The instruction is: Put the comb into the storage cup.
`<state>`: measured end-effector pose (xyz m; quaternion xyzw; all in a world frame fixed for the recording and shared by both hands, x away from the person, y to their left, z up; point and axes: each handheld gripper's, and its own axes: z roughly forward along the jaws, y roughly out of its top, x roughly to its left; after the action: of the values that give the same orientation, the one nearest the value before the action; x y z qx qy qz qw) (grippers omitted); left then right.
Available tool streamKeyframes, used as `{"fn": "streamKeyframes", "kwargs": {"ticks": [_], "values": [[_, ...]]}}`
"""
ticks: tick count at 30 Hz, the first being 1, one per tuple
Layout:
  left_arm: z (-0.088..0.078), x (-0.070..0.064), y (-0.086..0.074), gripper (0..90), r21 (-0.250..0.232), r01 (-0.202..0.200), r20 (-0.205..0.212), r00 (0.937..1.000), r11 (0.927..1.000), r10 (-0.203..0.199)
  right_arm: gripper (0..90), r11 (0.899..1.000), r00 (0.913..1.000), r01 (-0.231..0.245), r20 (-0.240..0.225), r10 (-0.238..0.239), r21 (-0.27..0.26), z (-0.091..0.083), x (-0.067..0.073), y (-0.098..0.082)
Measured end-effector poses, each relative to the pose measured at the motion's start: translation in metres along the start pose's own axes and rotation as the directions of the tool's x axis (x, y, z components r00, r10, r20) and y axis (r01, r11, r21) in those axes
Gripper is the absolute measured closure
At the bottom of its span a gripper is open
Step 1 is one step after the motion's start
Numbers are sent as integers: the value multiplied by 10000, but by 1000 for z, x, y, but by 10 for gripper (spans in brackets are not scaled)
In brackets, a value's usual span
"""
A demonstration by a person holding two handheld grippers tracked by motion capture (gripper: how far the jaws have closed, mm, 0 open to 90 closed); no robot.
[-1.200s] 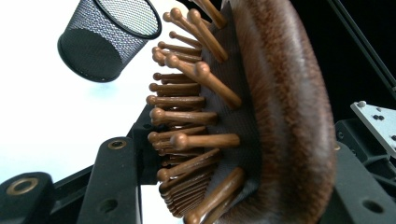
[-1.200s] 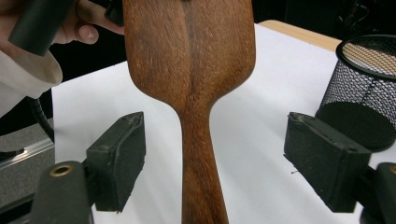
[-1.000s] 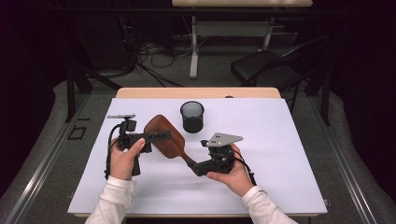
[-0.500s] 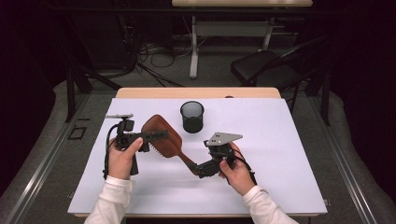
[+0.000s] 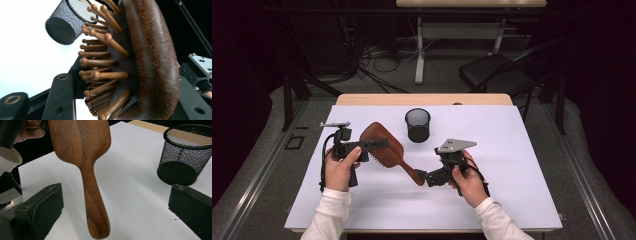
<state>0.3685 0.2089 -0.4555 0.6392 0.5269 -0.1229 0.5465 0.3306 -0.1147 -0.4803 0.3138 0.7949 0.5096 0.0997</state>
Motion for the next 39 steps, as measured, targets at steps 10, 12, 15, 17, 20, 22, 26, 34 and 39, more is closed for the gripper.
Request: {"fn": "streamKeyframes", "kwargs": {"ticks": [10, 12, 15, 17, 20, 22, 26, 34, 39], "values": [[2, -1, -1, 495, -110, 67, 42, 10000, 9999, -66, 0, 9996, 9996, -259, 67, 259, -91, -5, -8, 1], [5, -2, 0, 495, -54, 32, 65, 10000, 10000, -32, 0, 9995, 9994, -313, 114, 314, -92, -6, -9, 1], [10, -5, 0, 495, 29, -84, -72, 9999, 10000, 84, 0, 9994, 9994, -323, 105, 324, -87, -7, -11, 1], [13, -5, 0, 496, 79, -214, -145, 9997, 9997, 215, 0, 9994, 9994, -328, 78, 329, -96, -8, -12, 1], [18, -5, 1, 496, 207, -169, -222, 9996, 9996, 174, 0, 9991, 9992, -394, 77, 395, -178, -12, -15, 2], [20, -5, 3, 495, 345, -73, -284, 9996, 9994, 83, 0, 9984, 9986, -515, 83, 517, -237, -13, -17, 3], [24, -5, 7, 496, 529, -49, -465, 9989, 9986, 74, 0, 9974, 9978, -645, 112, 649, -308, -16, -21, 3], [29, -12, 19, 495, 680, -52, -361, 9993, 9977, 77, 0, 9968, 9972, -736, 142, 741, -317, -18, -24, 3], [31, -16, 26, 494, 665, 38, -303, 9995, 9978, -18, 0, 9960, 9966, -809, 153, 815, -381, -20, -27, 3]]}}
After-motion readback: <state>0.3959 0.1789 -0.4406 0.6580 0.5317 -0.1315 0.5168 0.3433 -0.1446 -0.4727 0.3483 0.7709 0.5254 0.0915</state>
